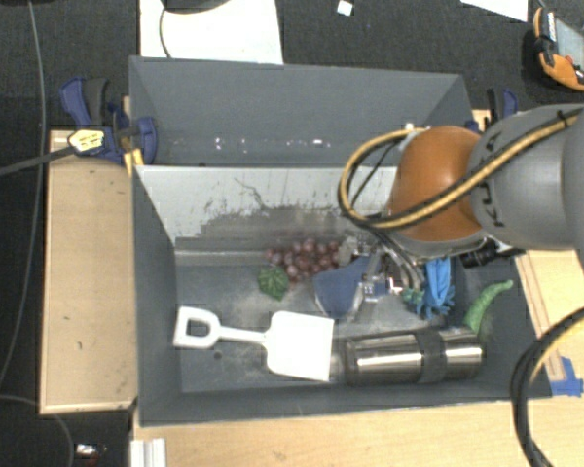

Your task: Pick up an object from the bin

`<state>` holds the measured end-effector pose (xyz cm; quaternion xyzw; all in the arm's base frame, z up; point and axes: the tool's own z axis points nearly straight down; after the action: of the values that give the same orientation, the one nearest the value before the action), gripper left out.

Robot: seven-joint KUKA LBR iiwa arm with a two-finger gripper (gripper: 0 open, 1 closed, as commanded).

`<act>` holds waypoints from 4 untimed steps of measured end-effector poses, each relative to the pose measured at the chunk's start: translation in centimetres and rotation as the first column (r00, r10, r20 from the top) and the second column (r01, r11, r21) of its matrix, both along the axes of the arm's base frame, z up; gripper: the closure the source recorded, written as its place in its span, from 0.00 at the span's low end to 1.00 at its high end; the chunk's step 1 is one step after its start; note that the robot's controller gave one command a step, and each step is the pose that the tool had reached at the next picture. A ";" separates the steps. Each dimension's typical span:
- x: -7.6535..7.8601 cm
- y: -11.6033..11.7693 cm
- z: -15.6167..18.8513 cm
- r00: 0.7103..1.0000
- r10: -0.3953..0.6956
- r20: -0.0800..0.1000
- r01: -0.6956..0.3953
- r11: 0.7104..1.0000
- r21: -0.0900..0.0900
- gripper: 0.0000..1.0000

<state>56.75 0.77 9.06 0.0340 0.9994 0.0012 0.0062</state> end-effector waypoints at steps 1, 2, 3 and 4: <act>-0.7 3.2 -1.6 0.980 0.201 0.006 -0.201 0.980 -0.004 0.00; -0.3 -0.6 -1.8 0.982 -0.189 0.005 0.189 0.982 0.004 0.00; 0.8 -1.0 -2.0 0.990 0.138 0.008 -0.138 0.990 -0.003 0.00; -0.3 -2.2 -2.0 1.000 0.026 0.006 -0.026 1.000 0.000 0.00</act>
Offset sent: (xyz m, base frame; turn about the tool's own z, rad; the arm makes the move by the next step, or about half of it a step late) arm -0.0034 -0.0157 -0.0206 0.2081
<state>56.40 -1.41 7.08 0.0211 0.9997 0.0016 0.0094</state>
